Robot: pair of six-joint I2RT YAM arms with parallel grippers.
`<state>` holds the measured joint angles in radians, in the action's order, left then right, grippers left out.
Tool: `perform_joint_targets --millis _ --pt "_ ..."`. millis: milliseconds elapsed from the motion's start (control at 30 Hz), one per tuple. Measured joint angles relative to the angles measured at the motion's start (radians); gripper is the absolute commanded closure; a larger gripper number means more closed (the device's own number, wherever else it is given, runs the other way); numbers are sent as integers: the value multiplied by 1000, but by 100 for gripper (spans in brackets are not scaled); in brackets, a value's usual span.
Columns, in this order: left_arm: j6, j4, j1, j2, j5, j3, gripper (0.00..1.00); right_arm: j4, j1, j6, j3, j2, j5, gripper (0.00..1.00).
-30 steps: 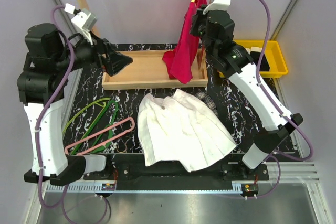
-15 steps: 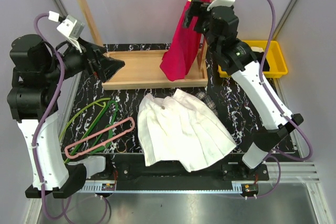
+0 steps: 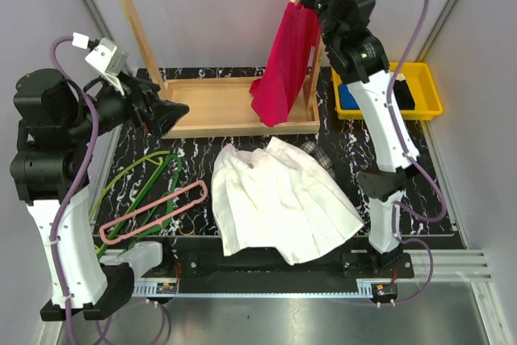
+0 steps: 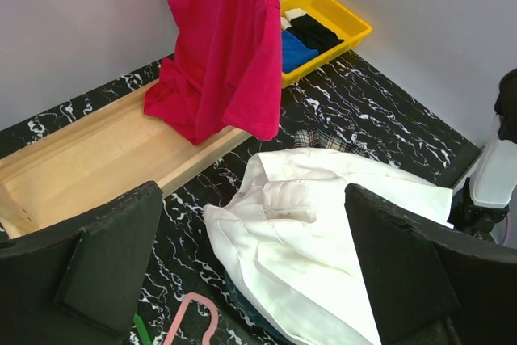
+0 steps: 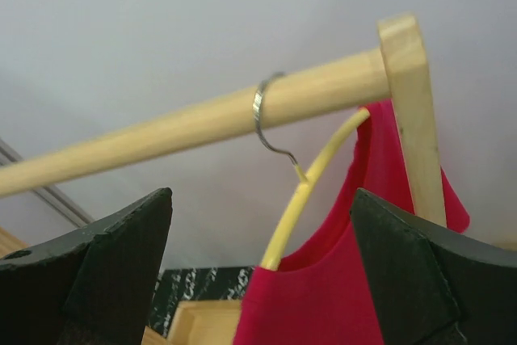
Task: Remove the skirt from the hanger
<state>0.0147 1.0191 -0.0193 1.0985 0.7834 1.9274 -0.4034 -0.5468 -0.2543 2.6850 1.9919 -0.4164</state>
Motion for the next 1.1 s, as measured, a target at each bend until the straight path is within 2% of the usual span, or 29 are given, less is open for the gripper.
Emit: perform_joint_targets --millis 233,300,333,367,433,500,567,600,667,700,733,900,1100 --pt "-18 4 -13 -12 -1 0 1 -90 60 -69 -39 111 68 0" --pt "-20 5 -17 -12 -1 0 1 -104 70 -82 -40 126 83 26" --pt "-22 5 -18 -10 -1 0 1 -108 74 -86 -40 129 93 43" --pt "-23 5 -20 -10 -2 0 1 -111 79 -93 -40 129 106 73" --pt "-25 4 -24 -5 -2 0 1 -111 90 -97 -37 130 134 83" --pt "-26 5 -29 0 -2 0 1 -79 100 -124 -34 130 175 75" --pt "-26 4 -32 5 -2 0 1 -81 104 -129 -34 129 175 71" --pt "-26 4 -34 8 -1 0 1 -86 108 -127 -34 129 176 78" --pt "-26 3 -37 10 -1 -3 1 -97 114 -123 -36 129 176 85" --pt "-26 3 -39 10 -1 -5 1 -100 116 -121 -36 129 176 97" --pt "-26 3 -40 10 -1 -7 1 -100 118 -117 -36 129 178 100" --pt "-21 -8 -42 11 2 -20 1 -104 137 -100 -16 133 288 100" --pt "-7 -42 -43 18 6 -59 1 -95 155 -121 123 205 595 100"
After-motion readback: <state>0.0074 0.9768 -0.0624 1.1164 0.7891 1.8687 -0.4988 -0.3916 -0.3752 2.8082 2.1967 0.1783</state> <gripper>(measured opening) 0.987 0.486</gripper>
